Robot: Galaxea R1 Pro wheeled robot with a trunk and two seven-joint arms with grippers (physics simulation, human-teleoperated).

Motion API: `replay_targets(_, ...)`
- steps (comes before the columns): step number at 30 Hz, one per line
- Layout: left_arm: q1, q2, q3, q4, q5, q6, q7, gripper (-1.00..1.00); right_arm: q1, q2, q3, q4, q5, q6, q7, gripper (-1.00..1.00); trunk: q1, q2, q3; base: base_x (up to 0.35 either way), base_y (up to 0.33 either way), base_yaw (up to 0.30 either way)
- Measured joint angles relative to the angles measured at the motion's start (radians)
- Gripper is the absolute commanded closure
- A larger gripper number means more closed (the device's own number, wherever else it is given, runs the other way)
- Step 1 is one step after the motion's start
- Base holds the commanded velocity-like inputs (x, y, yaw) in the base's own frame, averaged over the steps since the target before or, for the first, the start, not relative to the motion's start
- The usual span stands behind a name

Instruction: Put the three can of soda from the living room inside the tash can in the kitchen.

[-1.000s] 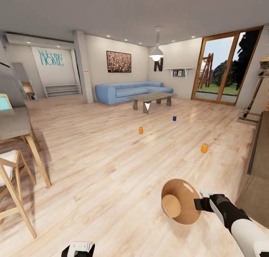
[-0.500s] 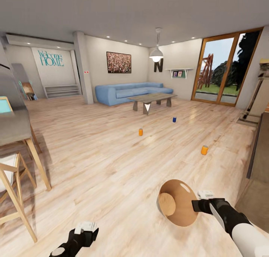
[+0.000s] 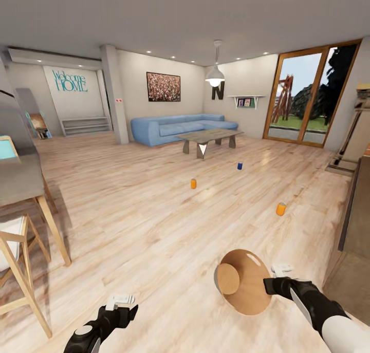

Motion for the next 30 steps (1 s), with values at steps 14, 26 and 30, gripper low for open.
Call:
replay_targets(14,0.000,0.039,0.003,0.046,0.002,-0.051,-0.123,-1.00,0.122,-0.004,-0.007,-0.006,-0.011,-0.184,-0.003,1.00,-0.054,0.098,0.044,0.000,0.000,0.000)
replay_targets(26,0.000,0.054,0.003,0.056,0.001,-0.056,-0.196,-1.00,0.131,-0.007,-0.009,-0.002,-0.013,-0.221,-0.001,1.00,-0.100,0.182,0.082,0.000,0.000,0.000)
replay_targets(30,0.000,0.059,0.003,0.058,0.001,-0.057,-0.200,-1.00,0.132,-0.007,-0.008,-0.002,-0.014,-0.225,0.000,1.00,-0.115,0.210,0.094,0.000,0.000,0.000)
